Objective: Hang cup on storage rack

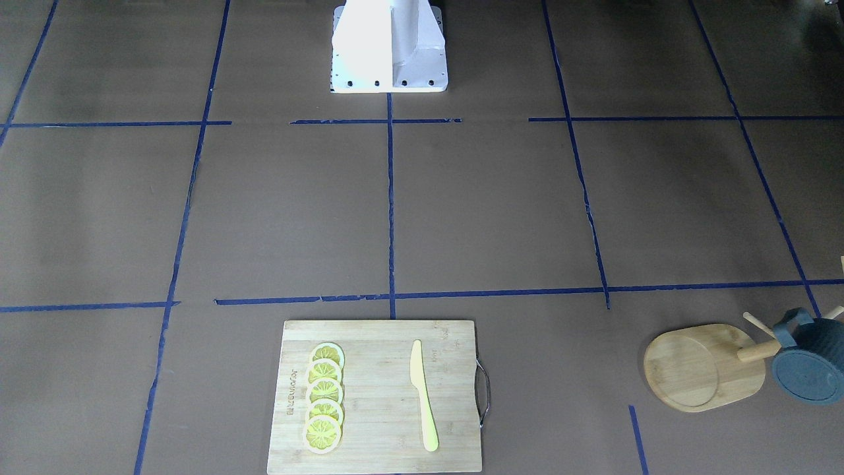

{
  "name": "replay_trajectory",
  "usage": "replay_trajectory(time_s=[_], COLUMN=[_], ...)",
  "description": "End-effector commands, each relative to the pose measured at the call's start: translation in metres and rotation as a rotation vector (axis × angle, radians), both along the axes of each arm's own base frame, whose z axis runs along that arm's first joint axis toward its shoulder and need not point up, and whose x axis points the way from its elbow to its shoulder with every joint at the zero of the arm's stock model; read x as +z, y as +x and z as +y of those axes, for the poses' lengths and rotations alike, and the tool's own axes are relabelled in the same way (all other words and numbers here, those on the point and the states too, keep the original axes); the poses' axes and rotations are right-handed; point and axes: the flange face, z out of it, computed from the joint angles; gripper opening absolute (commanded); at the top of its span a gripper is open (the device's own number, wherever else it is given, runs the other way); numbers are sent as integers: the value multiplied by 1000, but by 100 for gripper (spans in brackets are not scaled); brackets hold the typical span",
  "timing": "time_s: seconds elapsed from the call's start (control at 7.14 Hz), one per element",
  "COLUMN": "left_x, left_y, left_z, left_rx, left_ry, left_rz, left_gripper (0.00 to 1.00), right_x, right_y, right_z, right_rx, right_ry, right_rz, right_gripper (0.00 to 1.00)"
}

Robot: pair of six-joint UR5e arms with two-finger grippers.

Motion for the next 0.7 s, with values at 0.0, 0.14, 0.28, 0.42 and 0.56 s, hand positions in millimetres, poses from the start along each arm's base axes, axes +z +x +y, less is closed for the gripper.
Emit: replay_trajectory(time_s=[0.0, 0.14, 0.28, 0.42, 0.56], left_x=[8, 19, 27, 26, 25], left_y=[10, 11, 12, 12, 12], left_z=[13, 21, 34, 35, 34], left_rx=[150, 143, 140, 140, 140], left_ry=[-37, -58, -70, -70, -67], left_rz=[141, 158, 164, 166, 165], left_gripper=[100, 100, 100, 100, 100], right_x=[25, 35, 47, 68, 95], right_y=[12, 16, 23, 39, 59], right_z=[18, 26, 36, 43, 45], right_rx=[-28, -31, -33, -33, -50], right_ry=[-8, -17, -25, -28, -15], right_rz=[-37, -35, -33, -30, -26], right_gripper=[100, 100, 100, 100, 100])
